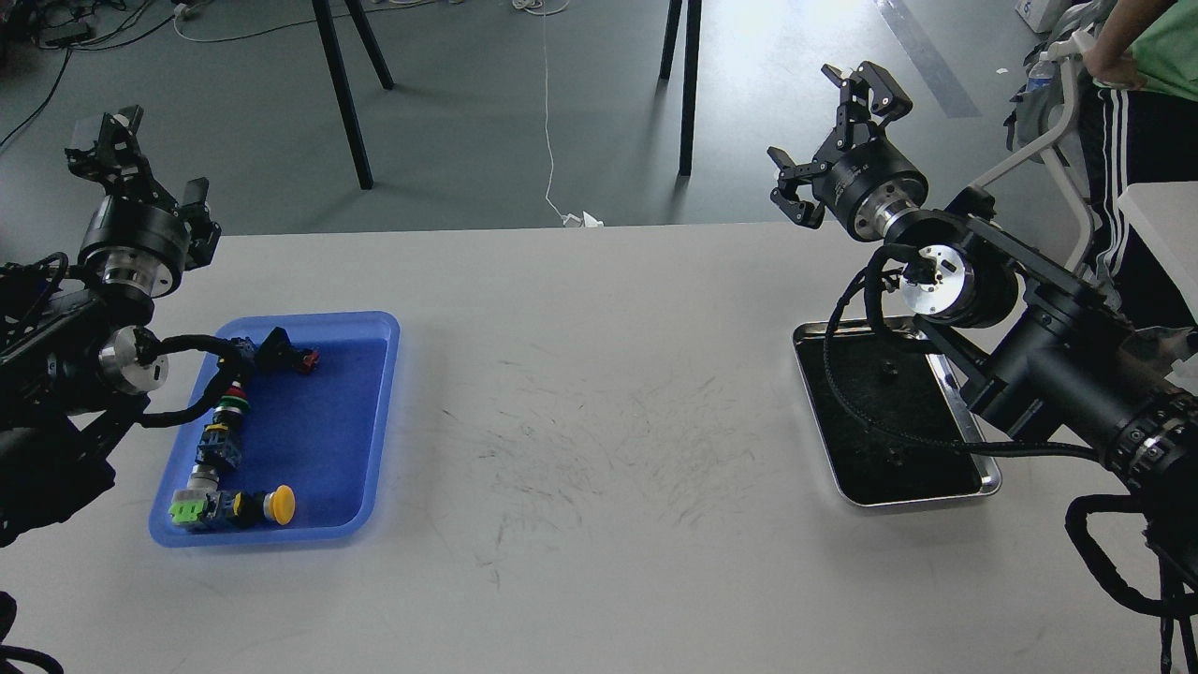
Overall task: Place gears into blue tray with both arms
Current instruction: 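Swing the right gripper out over the metal tray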
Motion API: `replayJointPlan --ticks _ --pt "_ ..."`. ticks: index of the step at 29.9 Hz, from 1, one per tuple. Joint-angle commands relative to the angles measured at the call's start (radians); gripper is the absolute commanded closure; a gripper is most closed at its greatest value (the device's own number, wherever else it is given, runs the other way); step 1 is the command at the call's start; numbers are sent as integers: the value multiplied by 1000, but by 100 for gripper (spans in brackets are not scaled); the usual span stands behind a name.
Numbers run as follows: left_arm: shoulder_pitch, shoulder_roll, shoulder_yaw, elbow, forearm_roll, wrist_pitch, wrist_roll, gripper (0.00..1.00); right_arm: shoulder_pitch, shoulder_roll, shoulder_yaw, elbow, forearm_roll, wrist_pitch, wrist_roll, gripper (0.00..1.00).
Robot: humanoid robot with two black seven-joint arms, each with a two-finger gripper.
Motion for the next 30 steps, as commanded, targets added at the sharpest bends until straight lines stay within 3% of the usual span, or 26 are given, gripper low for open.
replayJointPlan --ticks 1,4,6,15,19,24,28,30 --pt "-38 12 125 24 6 -39 0 1 17 -11 -88 1 -14 1 -48 1" --pt "-52 70 184 -24 -7 -283 0 1 54 -44 -179 4 -20 12 -137 1" --pt "-72 89 193 -33 -5 -328 0 1 81 -75 -217 12 -20 25 -165 1" --pt "-126 84 320 -32 6 -288 0 1 161 -164 -390 95 -64 65 -162 1" --pt "-132 84 319 -32 1 -236 0 1 184 -218 -469 162 -214 81 -156 1" --pt "-140 86 326 -21 1 -230 0 1 215 -297 -503 239 -401 82 -153 1" --pt "-150 85 334 -15 -1 -214 117 1 287 -342 -614 323 -535 85 -153 2" --pt "-160 85 334 -13 -2 -220 116 1 327 -377 -689 351 -581 108 -150 2"
